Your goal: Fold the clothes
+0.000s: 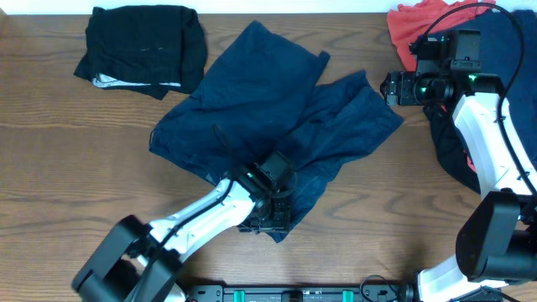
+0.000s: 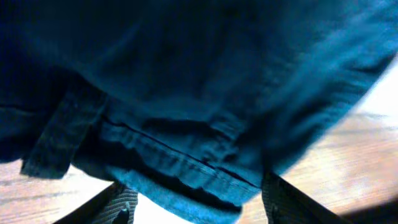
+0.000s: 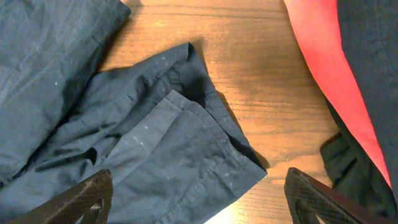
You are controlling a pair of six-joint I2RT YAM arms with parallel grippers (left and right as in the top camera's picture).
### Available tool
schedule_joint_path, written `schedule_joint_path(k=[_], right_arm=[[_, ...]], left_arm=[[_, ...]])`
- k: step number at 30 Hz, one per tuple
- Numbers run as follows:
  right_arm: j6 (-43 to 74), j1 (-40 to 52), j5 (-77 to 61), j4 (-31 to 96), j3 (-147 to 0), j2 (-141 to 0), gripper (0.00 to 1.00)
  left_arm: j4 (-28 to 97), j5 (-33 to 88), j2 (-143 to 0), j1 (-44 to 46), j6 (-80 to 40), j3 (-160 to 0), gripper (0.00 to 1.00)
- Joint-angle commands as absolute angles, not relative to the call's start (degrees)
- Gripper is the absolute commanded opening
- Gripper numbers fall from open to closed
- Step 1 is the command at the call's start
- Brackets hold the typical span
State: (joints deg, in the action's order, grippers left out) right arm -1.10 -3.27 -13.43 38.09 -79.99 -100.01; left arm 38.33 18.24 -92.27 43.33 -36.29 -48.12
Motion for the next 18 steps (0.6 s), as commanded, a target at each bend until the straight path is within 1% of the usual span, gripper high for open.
schedule_joint_path(k=[1, 5, 6, 7, 15, 18], right_arm=[[-0.82, -2.92, -13.54, 38.11, -80.2, -100.4, 0.86], [-0.67, -2.76, -13.52, 38.37, -80.2, -100.4, 0.82], [-0.69, -2.74, -13.47, 38.61, -80.2, -100.4, 0.81], [-0.67, -2.72, -13.45, 39.13, -80.2, -100.4, 0.8], [1.26, -2.72, -10.28, 44.29, -79.99, -100.44, 0.79], [2.37, -2.7, -10.22, 46.02, -79.4, -100.44, 0.76]], left_arm=[[38.41, 17.39, -94.24, 43.48, -36.75, -47.16, 0.64], [38.02, 17.3, -94.83, 43.46, -36.73, -47.16, 0.37], [38.02, 17.3, -94.83, 43.46, -36.73, -47.16, 0.24], [38.04, 17.3, -94.83, 43.24, -36.73, -47.18, 0.06], [42.63, 17.3, -91.9, 42.68, -36.77, -48.58, 0.06], [42.98, 16.75, -90.24, 42.65, -36.77, -48.58, 0.06]])
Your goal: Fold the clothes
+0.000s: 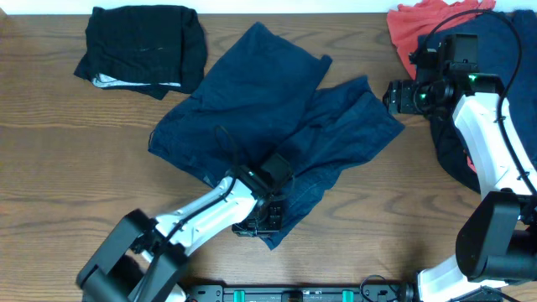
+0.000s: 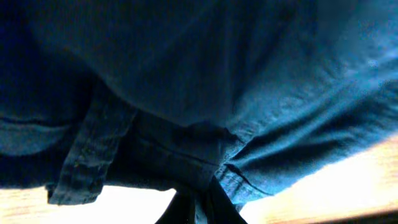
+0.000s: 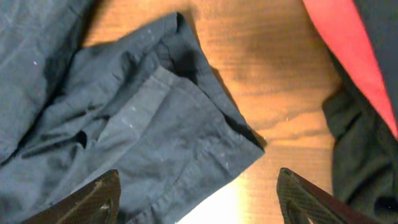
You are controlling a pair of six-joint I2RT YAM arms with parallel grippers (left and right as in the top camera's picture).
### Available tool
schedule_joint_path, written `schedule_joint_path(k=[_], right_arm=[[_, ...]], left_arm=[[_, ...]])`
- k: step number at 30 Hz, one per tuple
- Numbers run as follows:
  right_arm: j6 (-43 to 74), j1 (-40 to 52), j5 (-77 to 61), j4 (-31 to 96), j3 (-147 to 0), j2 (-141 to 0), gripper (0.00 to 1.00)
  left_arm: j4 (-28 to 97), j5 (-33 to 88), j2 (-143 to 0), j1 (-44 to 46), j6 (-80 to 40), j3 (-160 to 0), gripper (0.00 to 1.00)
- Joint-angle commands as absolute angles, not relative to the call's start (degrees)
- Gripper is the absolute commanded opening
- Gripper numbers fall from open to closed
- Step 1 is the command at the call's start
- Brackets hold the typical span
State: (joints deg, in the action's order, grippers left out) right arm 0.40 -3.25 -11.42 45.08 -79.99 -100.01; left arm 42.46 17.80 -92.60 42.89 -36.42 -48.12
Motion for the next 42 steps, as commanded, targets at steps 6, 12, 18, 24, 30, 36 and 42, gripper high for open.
schedule_joint_path(k=[6, 12, 18, 24, 30, 36, 42], right_arm=[[5.54, -2.66, -7.86, 46.94, -74.26, -100.44, 0.64], [6.87, -2.61, -7.94, 40.51, -68.82, -100.44, 0.62], [9.45, -1.93, -5.74, 31.53, -64.07, -100.44, 0.55], [12.25, -1.21, -4.45, 23.14, -58.43, -100.44, 0.44], [13.47, -0.43, -2.96, 18.39, -54.85, -100.44, 0.45], [14.06, -0.38, -2.76, 16.05, -52.99, -100.44, 0.52], [14.81, -0.38, -2.76, 14.61, -51.22, -100.47, 0.54]], left_arm=[[42.78, 11.53, -89.86, 42.65, -36.8, -48.56, 0.06], [42.76, 9.87, -89.86, 42.68, -37.21, -48.56, 0.06], [42.74, 9.32, -89.86, 42.65, -37.21, -48.56, 0.06], [42.54, 9.34, -89.86, 42.68, -37.43, -48.56, 0.06], [42.26, 9.32, -89.86, 42.68, -38.3, -48.21, 0.06], [41.6, 9.32, -89.86, 42.68, -38.5, -47.75, 0.06], [40.77, 9.34, -89.86, 42.68, -39.2, -47.09, 0.06]])
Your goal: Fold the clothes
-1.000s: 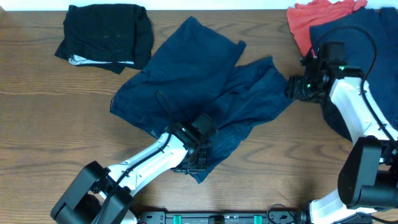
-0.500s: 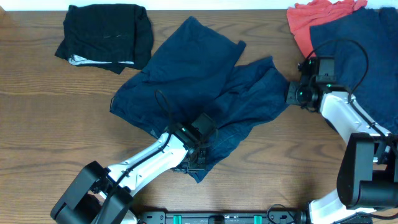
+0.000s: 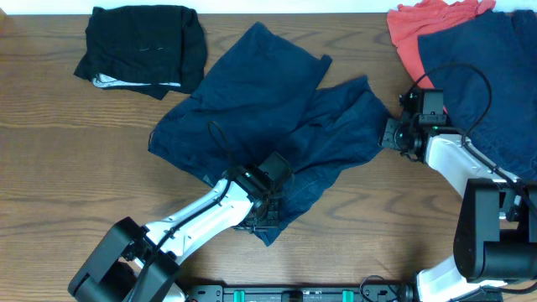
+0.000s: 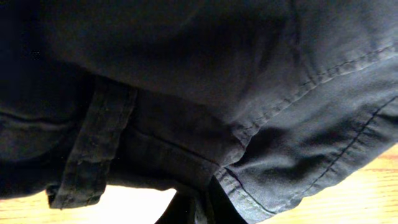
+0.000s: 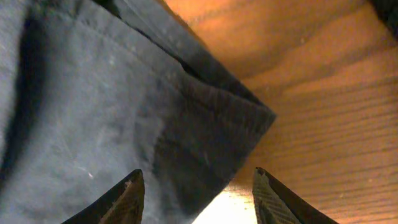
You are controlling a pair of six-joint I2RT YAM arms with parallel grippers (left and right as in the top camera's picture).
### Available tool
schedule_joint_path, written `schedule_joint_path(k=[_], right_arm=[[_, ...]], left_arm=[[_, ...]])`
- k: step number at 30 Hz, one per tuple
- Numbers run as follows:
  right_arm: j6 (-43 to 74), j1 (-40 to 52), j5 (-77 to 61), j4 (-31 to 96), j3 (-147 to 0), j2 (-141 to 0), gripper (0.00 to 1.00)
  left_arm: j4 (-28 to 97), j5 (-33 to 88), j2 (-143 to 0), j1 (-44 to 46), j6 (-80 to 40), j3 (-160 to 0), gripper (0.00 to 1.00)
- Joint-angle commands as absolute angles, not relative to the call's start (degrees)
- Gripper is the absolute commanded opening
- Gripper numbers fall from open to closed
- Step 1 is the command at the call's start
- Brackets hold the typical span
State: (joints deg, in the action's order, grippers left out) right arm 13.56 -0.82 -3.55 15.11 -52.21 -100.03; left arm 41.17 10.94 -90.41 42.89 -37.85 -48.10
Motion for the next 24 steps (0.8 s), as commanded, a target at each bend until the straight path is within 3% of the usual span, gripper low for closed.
schedule_joint_path(k=[1, 9, 14, 17, 18, 19, 24], right_arm=[[14.81, -0.34, -2.76, 14.24, -50.89, -100.47, 0.54], [14.81, -0.1, -2.81, 11.79, -49.65, -100.92, 0.54], [15.27, 1.17, -2.81, 9.76, -49.65, -104.47, 0.48], [16.01, 1.52, -2.81, 8.25, -49.65, -106.21, 0.29], [16.49, 1.52, -2.76, 7.79, -49.65, -106.24, 0.09], [16.53, 1.48, -2.79, 7.14, -49.69, -106.08, 0.03], [16.71, -0.16, -2.35, 7.81, -51.07, -101.82, 0.01]], left_arm=[[40.8, 9.32, -89.89, 42.68, -39.33, -47.07, 0.06], [40.56, 9.32, -89.91, 42.68, -39.33, -47.07, 0.06], [40.58, 9.32, -89.89, 42.68, -39.33, -47.07, 0.06], [40.6, 9.32, -89.91, 42.68, -39.33, -47.07, 0.06], [40.62, 9.34, -89.89, 42.68, -39.33, -47.07, 0.06], [40.64, 9.34, -89.91, 42.68, -39.31, -47.07, 0.06], [42.76, 9.39, -89.43, 42.68, -39.33, -47.75, 0.06]])
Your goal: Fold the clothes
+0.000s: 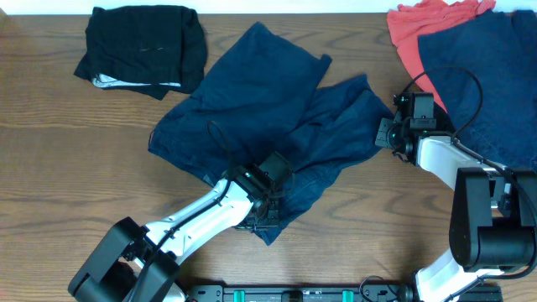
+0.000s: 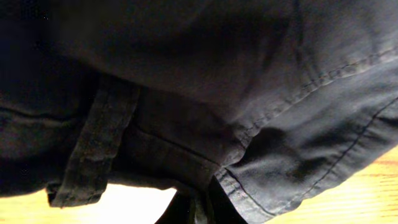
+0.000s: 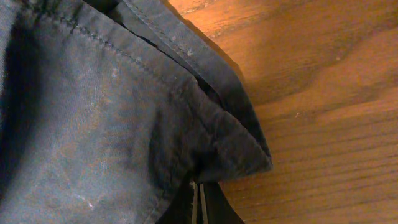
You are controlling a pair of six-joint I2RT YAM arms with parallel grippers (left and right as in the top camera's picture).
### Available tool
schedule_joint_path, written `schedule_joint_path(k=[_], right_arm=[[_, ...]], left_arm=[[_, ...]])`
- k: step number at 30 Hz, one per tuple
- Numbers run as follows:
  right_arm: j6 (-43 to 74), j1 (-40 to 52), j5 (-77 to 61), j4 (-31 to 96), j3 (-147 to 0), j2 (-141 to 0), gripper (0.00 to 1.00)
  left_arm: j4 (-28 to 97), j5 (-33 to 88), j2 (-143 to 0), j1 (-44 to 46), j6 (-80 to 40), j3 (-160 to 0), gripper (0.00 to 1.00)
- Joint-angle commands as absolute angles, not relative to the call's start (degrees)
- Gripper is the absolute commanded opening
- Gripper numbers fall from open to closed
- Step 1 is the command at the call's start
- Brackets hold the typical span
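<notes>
A pair of dark blue trousers (image 1: 277, 117) lies crumpled across the middle of the table. My left gripper (image 1: 270, 220) is shut on the cloth's lower edge near the front; in the left wrist view the hem (image 2: 249, 180) is pinched between the closed fingers (image 2: 186, 214). My right gripper (image 1: 384, 137) is shut on the trousers' right corner; in the right wrist view the folded corner (image 3: 242, 149) sits clamped in the closed fingers (image 3: 205, 211).
A folded black garment (image 1: 143, 46) lies at the back left. A red cloth (image 1: 411, 29) and another dark blue garment (image 1: 478, 75) are piled at the back right. Bare wood table (image 1: 67, 168) surrounds them.
My right gripper was open around the trousers' right corner and is now shut on it. The left gripper stays shut on the lower hem, unmoved.
At first both grippers were open, the left over the lower hem, the right high above the right corner. Then the left was shut on the hem. The right came down open at the corner and has now closed on it.
</notes>
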State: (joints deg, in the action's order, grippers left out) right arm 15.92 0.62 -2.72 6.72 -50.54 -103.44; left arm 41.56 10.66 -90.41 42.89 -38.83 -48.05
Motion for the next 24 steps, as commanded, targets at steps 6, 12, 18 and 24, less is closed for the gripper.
schedule_joint_path(k=[6, 12, 18, 24], right_arm=[[16.71, -5.26, -2.44, 12.71, -54.33, -89.52, 0.01], [16.64, -10.59, -2.42, 16.03, -55.81, -75.0, 0.01], [16.69, -13.19, -3.68, 19.14, -55.81, -65.17, 0.01], [16.75, -13.17, -3.9, 24.36, -55.81, -61.21, 0.01]], left_arm=[[51.59, 9.54, -83.61, 42.68, -43.2, -50.39, 0.06], [54.04, 12.93, -71.13, 42.72, -46.41, -50.65, 0.06], [54.65, 14.0, -57.56, 42.72, -49.5, -50.65, 0.06], [57.76, 13.93, -47.94, 43.09, -51.79, -50.65, 0.06]])
